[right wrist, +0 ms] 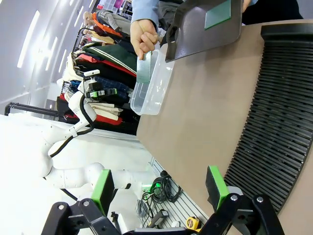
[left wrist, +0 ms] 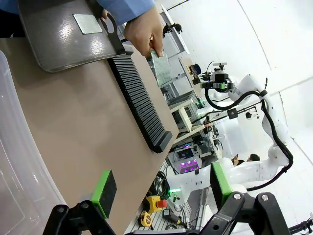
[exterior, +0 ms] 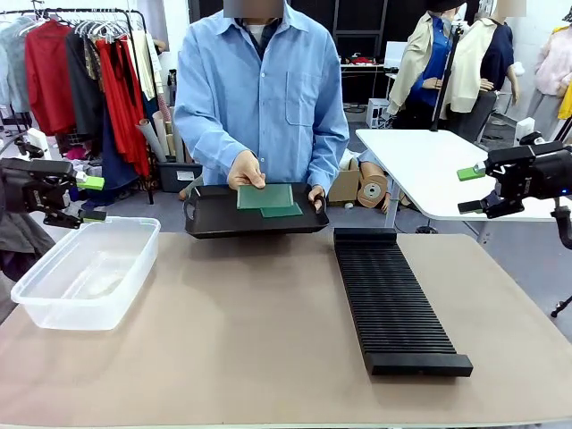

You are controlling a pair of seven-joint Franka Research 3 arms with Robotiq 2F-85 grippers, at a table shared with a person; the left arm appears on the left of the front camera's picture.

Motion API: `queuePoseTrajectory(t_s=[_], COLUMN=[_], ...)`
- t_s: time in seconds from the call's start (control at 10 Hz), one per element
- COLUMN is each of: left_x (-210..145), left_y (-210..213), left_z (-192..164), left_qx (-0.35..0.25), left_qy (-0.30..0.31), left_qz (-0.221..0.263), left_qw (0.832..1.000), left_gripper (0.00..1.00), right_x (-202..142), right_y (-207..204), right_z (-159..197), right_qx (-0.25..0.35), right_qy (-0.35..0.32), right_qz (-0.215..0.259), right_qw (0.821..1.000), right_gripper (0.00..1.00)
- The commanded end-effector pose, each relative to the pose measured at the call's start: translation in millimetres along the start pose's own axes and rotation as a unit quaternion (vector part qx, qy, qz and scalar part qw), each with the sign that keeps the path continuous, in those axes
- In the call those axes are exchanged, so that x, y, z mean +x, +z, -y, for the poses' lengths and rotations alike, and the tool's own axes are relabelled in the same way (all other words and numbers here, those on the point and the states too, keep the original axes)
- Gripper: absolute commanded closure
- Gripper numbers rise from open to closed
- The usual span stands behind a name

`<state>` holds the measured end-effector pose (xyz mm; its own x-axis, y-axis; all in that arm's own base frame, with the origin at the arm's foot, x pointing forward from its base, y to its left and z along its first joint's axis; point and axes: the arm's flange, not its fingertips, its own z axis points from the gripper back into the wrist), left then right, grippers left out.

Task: Sort PCBs into racks and boxes based on the side picked up.
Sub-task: Pick up the Blank PCB handed by the Human.

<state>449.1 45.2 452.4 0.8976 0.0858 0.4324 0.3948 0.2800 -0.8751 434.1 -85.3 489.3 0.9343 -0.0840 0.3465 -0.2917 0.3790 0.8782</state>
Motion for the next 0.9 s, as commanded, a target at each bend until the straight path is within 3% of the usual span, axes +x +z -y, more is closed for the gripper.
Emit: queuePoseTrajectory(t_s=[0.0,0.8], left_x=[0.3,0.3], left_y=[1.2,1.2], left_z=[0.0,0.0], left_qx=[0.0,0.0], left_qy=[0.001,0.001], left_qz=[0.001,0.001], left_qw=[1.0,1.0], left_gripper=[0.0,0.0], right_x=[0.0,0.0], right_y=[0.7,0.7], right_z=[-1.8,-1.8], right_qx=[-0.001,-0.001], right_qy=[0.003,0.003], right_qz=[-0.001,-0.001], right_qw=[1.0,1.0], right_gripper=[0.0,0.0])
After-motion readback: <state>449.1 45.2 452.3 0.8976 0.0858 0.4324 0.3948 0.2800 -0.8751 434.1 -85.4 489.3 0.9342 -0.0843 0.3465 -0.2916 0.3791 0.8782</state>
